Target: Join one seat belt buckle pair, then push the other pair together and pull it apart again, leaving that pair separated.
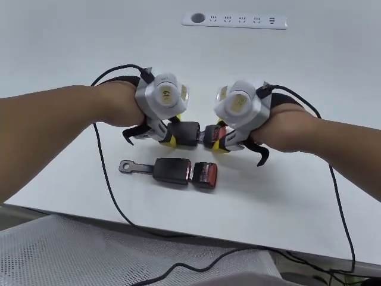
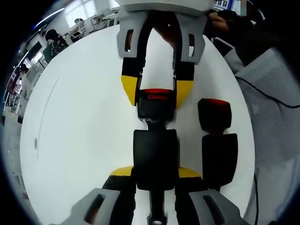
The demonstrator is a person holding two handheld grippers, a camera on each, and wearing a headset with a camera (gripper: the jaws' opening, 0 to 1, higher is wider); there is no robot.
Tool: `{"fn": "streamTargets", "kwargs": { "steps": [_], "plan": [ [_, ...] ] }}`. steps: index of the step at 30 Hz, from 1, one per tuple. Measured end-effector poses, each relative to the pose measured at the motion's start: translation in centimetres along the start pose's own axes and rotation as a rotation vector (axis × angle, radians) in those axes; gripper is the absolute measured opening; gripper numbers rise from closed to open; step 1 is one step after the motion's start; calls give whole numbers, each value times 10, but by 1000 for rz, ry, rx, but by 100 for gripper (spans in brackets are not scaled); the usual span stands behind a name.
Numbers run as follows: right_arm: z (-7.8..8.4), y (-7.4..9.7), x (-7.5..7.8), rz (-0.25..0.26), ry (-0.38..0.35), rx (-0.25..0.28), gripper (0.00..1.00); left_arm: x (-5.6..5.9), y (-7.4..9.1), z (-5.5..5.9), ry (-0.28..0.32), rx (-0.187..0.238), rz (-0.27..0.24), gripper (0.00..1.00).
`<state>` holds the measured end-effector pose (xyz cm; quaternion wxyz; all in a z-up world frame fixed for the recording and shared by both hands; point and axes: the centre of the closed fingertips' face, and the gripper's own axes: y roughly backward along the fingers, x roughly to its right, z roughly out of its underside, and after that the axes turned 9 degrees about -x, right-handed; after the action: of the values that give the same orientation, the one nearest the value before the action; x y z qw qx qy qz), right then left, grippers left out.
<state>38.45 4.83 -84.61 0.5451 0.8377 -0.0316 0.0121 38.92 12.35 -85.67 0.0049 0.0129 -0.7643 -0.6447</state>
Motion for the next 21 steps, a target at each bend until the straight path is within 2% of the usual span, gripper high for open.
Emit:
{"fn": "streamTargets", "kwargs": {
  "steps": [4,7,11,21],
  "plan": [
    [7,3,1,0,0,-2,32,0,0,0,10,12,1,32],
    [8,3,2,-7,-15,16,32,0,0,0,19,22,0,32],
    [9,3,1,0,2,11,33,0,0,0,30,34,-3,32],
    [44,14,2,7,-26,-14,33,1,0,-1,26,33,-1,32]
  ]
}}
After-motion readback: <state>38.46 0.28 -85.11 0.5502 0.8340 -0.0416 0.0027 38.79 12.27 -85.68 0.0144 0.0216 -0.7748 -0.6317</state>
